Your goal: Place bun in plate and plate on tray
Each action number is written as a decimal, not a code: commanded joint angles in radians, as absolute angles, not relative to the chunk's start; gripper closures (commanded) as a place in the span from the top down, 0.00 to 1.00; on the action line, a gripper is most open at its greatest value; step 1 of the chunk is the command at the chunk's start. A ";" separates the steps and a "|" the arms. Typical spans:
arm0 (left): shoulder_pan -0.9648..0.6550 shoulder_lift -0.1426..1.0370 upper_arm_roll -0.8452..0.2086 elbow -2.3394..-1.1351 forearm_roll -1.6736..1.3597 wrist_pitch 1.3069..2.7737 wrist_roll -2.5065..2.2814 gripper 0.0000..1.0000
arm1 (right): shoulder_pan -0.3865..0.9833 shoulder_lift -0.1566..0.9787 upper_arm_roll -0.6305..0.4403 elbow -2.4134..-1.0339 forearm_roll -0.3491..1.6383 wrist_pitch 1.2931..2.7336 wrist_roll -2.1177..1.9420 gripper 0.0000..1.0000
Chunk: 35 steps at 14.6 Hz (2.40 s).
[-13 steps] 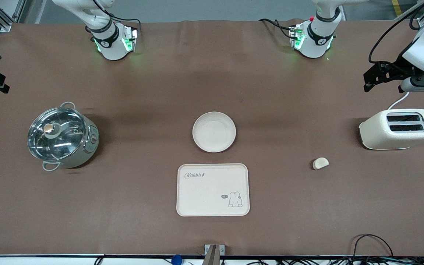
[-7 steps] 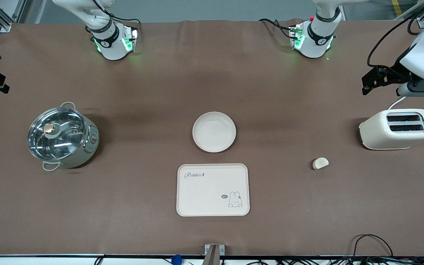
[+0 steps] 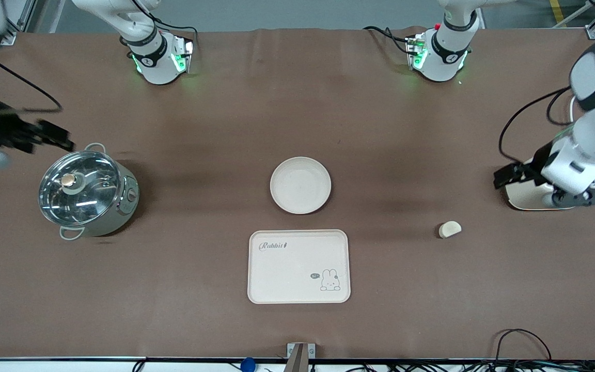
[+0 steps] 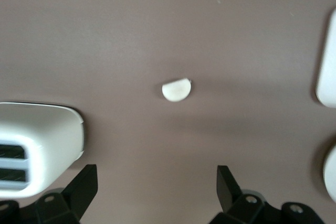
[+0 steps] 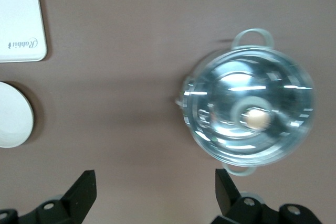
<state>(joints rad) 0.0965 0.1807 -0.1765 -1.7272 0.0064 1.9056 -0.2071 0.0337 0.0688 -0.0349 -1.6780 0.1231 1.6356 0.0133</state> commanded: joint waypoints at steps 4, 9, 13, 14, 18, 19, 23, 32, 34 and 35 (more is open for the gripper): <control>0.089 0.385 -0.179 -1.772 0.026 2.132 -0.419 1.00 | 0.126 0.259 -0.037 -1.799 0.299 1.844 0.060 1.00; 0.084 0.546 -0.179 -1.770 0.040 2.301 -0.495 1.00 | 0.366 0.276 -0.040 -2.055 0.483 2.306 0.107 1.00; 0.083 0.615 -0.183 -1.770 0.040 2.335 -0.499 1.00 | 0.516 0.363 -0.038 -2.068 0.547 2.445 0.152 1.00; 0.083 0.627 -0.183 -1.770 0.040 2.335 -0.497 1.00 | 0.556 0.379 -0.040 -2.071 0.581 2.492 0.167 1.00; 0.084 0.658 -0.181 -1.769 0.040 2.358 -0.495 0.86 | 0.652 0.458 -0.038 -2.060 0.597 2.644 0.263 1.00; 0.084 0.658 -0.181 -1.767 0.040 2.359 -0.495 0.79 | 0.684 0.497 -0.040 -2.051 0.597 2.692 0.305 1.00; 0.086 0.664 -0.181 -1.761 0.040 2.359 -0.499 0.49 | 0.718 0.528 -0.040 -2.042 0.597 2.732 0.327 1.00; 0.068 0.612 -0.440 -1.726 0.038 2.241 -0.875 0.48 | 0.753 0.541 -0.041 -2.028 0.595 2.727 0.417 0.99; 0.019 0.620 -0.492 -1.714 0.038 2.243 -1.016 0.48 | 0.752 0.541 -0.041 -2.028 0.594 2.727 0.416 0.99; -0.026 0.623 -0.492 -1.704 0.035 2.246 -1.079 0.48 | 0.752 0.543 -0.041 -2.028 0.591 2.729 0.416 0.99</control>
